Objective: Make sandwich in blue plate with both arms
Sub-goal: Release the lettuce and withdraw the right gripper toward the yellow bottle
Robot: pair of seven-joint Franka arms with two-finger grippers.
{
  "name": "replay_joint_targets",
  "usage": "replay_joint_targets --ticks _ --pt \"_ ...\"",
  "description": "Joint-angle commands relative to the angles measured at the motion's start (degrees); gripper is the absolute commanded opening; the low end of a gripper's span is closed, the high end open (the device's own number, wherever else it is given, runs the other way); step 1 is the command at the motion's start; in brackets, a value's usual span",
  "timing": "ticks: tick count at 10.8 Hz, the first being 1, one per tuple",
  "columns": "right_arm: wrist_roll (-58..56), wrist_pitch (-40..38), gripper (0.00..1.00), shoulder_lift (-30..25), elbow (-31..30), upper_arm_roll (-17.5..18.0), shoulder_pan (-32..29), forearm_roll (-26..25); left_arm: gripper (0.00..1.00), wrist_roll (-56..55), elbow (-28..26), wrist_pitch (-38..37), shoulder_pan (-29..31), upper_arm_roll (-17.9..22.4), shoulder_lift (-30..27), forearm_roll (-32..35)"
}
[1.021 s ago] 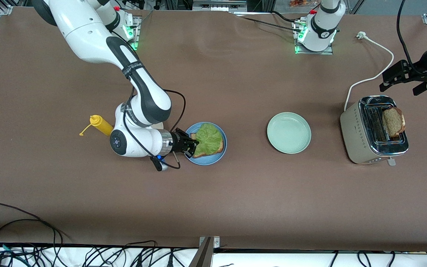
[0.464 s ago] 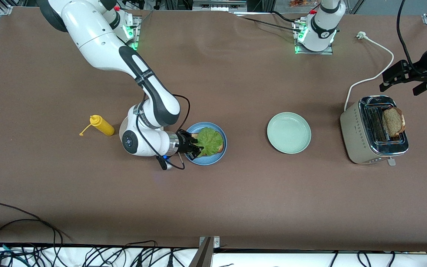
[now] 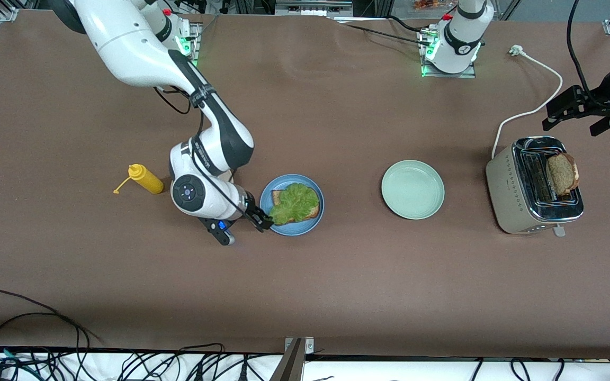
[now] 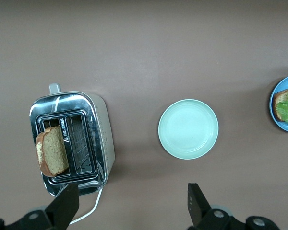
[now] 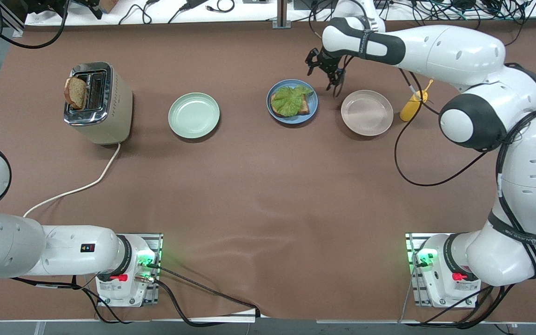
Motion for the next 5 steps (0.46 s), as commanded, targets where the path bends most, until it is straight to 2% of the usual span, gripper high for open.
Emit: replay_joint_targets --ticks 1,2,5 --pt "-5.2 -11.8 1.00 -6.0 -0.9 -1.9 0.0 -15.8 1.00 1.3 -2.4 -0.7 0.3 -0.2 -1.9 2.7" --pt "-10.2 -14.7 1.00 -7.8 -0.9 -3.2 -0.1 -18.8 1.00 1.3 -2.7 -0.6 0.3 -0.3 -2.0 3.3" --pt "-28.2 -19.9 1.00 -13.1 -1.1 -8.7 -0.2 -18.4 1.00 1.5 -3.7 -0.2 2.5 -0.2 -1.8 3.3"
